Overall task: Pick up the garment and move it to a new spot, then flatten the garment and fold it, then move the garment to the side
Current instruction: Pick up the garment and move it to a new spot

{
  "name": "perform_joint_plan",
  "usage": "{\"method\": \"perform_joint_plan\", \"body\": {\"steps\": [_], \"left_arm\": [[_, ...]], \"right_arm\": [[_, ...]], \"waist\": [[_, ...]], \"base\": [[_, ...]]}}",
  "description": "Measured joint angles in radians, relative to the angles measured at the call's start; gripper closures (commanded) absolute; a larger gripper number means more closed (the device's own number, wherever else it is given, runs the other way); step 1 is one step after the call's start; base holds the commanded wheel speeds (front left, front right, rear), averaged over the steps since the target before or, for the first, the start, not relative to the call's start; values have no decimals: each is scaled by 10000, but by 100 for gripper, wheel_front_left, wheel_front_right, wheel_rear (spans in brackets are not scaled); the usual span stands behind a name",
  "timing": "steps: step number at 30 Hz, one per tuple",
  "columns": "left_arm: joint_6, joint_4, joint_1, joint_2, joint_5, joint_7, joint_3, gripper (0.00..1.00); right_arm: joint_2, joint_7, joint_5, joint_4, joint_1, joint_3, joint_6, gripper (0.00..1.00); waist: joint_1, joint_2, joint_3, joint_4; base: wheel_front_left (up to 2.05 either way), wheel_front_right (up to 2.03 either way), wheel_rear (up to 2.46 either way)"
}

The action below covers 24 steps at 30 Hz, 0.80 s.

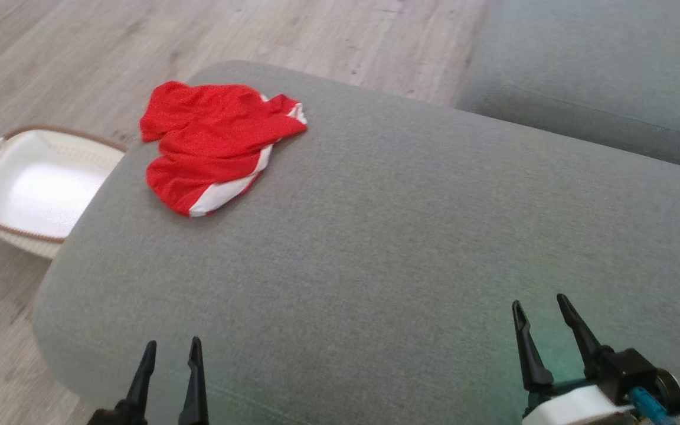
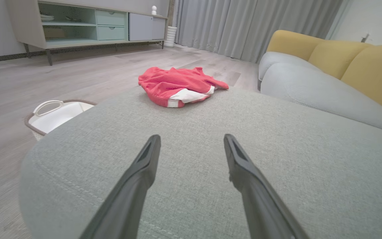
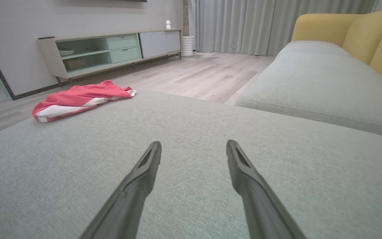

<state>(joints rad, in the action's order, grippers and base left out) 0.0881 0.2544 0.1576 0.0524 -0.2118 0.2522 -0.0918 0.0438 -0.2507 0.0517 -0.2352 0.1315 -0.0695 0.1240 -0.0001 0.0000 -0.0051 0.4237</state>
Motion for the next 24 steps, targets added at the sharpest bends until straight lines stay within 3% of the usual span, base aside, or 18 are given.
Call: {"method": "perform_joint_plan", "body": {"steps": [4, 9, 15, 24], "left_arm": [[2, -111, 13, 0, -75, 0, 148, 0], [12, -209, -283, -10, -305, 0, 474, 0], [186, 42, -2649, -15, -391, 0, 1179, 0], [355, 3933, -7678, 738, -713, -290, 1233, 0]], "right_arm": [[0, 0, -6, -4, -218, -61, 0, 0], [0, 0, -284, 58, -452, 140, 0, 0], [25, 0, -1087, 522, -1137, 849, 0, 0], [867, 132, -1605, 1519, -2081, 1208, 0, 0]], "waist": [[0, 0, 204, 342], [1, 0, 821, 232], [3, 0, 2046, -52], [5, -1, 4229, -491]], "base": [[0, 0, 0], [0, 0, 0], [0, 0, 0], [0, 0, 0]]}}
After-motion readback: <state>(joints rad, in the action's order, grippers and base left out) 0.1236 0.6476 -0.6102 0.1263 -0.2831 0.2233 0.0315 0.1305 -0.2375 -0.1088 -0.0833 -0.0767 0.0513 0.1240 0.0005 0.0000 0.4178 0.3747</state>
